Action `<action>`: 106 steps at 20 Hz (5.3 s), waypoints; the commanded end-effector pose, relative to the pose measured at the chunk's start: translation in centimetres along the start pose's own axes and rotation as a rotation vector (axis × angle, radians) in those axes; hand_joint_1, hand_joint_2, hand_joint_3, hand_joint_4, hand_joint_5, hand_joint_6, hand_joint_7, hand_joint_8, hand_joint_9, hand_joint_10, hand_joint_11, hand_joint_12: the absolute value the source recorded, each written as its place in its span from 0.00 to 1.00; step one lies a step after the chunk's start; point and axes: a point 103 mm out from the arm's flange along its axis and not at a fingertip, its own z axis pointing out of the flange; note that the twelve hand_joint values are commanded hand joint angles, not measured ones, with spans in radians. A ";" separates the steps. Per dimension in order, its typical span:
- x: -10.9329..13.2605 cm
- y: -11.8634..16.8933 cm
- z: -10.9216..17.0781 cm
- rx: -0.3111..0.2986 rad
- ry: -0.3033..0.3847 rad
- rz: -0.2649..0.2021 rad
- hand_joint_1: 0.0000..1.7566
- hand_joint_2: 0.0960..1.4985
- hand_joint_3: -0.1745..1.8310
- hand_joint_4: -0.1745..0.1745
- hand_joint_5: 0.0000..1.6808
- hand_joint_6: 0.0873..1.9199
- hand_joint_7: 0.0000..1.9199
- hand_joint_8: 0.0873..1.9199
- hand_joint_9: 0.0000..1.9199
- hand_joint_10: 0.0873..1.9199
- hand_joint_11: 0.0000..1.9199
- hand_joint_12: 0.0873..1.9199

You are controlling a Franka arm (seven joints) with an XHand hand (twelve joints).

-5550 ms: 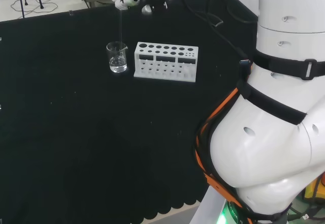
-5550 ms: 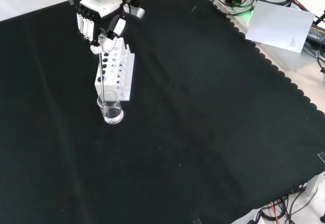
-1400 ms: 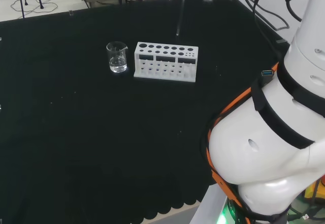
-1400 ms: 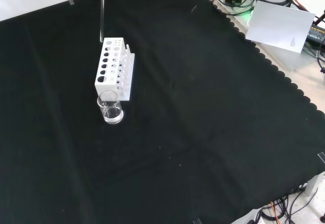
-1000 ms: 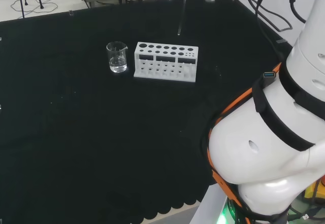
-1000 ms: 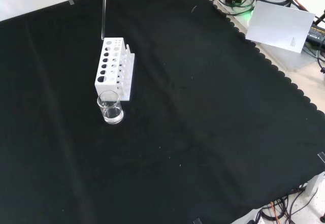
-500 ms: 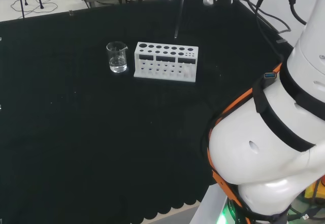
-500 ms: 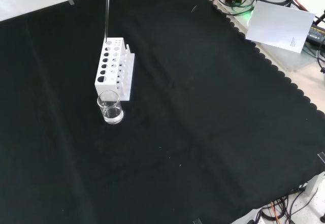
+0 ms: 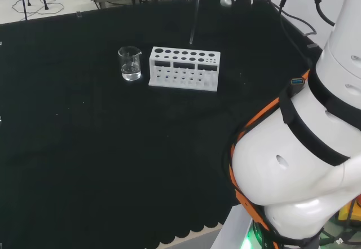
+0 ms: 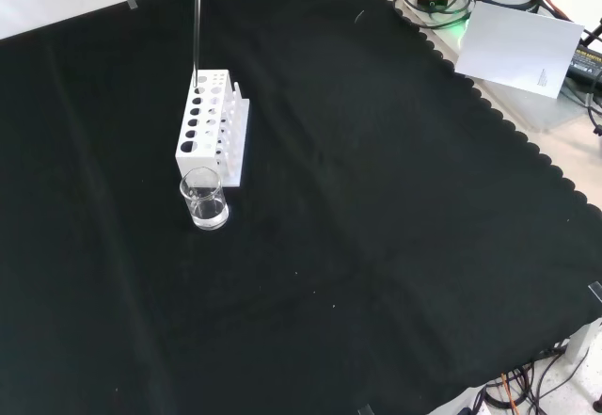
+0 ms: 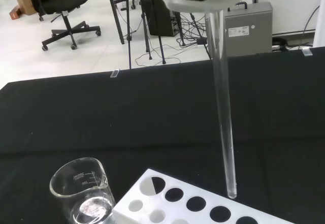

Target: Put the glass rod back on the white test tube rack.

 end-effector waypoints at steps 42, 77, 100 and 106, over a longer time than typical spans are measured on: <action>-0.5 -0.4 2.1 0.049 -0.011 -0.014 0.74 0.68 0.09 0.00 0.71 0.13 0.59 0.54 0.90 0.35 0.70 0.40; -1.1 1.0 5.5 0.105 -0.002 -0.011 0.74 0.68 0.09 0.00 0.71 0.13 0.59 0.54 0.90 0.35 0.70 0.40; -1.1 2.1 8.5 0.176 -0.024 -0.015 0.74 0.68 0.09 0.00 0.71 0.13 0.59 0.54 0.90 0.35 0.70 0.40; -1.0 2.4 8.6 0.188 -0.020 -0.004 0.74 0.68 0.09 0.00 0.71 0.13 0.59 0.53 0.90 0.35 0.70 0.40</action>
